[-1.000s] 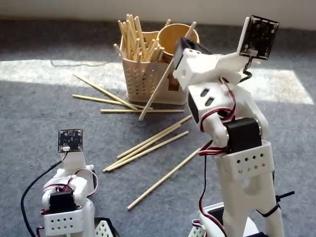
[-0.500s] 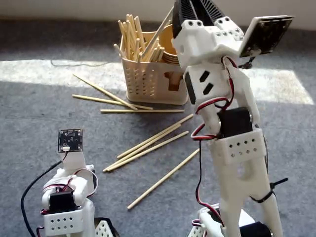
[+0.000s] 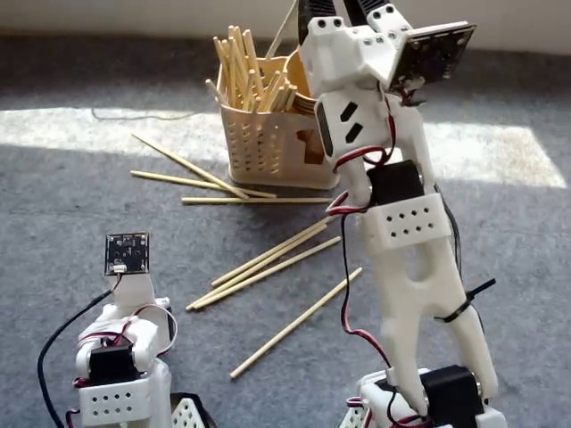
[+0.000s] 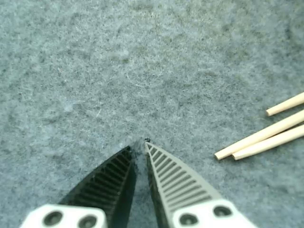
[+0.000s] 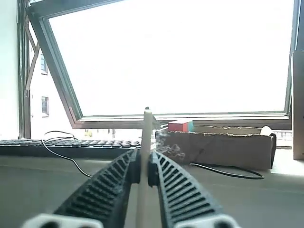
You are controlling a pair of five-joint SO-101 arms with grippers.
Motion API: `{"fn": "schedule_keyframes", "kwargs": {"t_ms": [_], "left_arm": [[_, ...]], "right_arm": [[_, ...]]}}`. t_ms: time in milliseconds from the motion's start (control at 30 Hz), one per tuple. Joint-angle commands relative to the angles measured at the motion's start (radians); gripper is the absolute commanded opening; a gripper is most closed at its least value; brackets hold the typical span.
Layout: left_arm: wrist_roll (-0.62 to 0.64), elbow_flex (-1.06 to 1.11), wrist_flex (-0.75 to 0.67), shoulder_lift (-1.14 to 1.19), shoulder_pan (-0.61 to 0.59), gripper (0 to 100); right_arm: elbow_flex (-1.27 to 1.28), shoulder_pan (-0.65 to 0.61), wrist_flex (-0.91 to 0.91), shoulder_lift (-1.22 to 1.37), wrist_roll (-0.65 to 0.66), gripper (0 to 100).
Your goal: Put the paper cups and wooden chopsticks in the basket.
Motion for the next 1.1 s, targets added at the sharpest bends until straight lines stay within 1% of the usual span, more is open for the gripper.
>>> {"fn": "schedule_keyframes", "kwargs": {"t_ms": [0,367,400,467,567,667,1067], "left_arm": [[-0.005,0.019,0.003,-0.008,-0.005,1],[-0.005,0.019,0.003,-0.008,-0.005,1],[-0.005,0.019,0.003,-0.008,-0.005,1],[-0.005,0.019,0.003,-0.008,-0.005,1],[-0.005,0.019,0.003,-0.008,-0.005,1],[-0.005,0.019,0.003,-0.008,-0.005,1],[-0.005,0.019,0.003,-0.008,-0.005,1]], "right_arm": [[-0.004,-0.005,-0.024,0.002,0.025,0.5],[0.232,-0.056,-0.025,-0.054,0.031,0.9],[0.242,-0.058,-0.025,-0.054,0.054,1.0],[0.249,-0.071,-0.025,-0.054,0.144,1.3],[0.252,-0.101,-0.028,-0.054,0.247,6.0],[0.248,-0.116,-0.030,-0.056,0.252,10.1],[0.254,-0.116,-0.025,-0.087,0.252,10.2]]}}
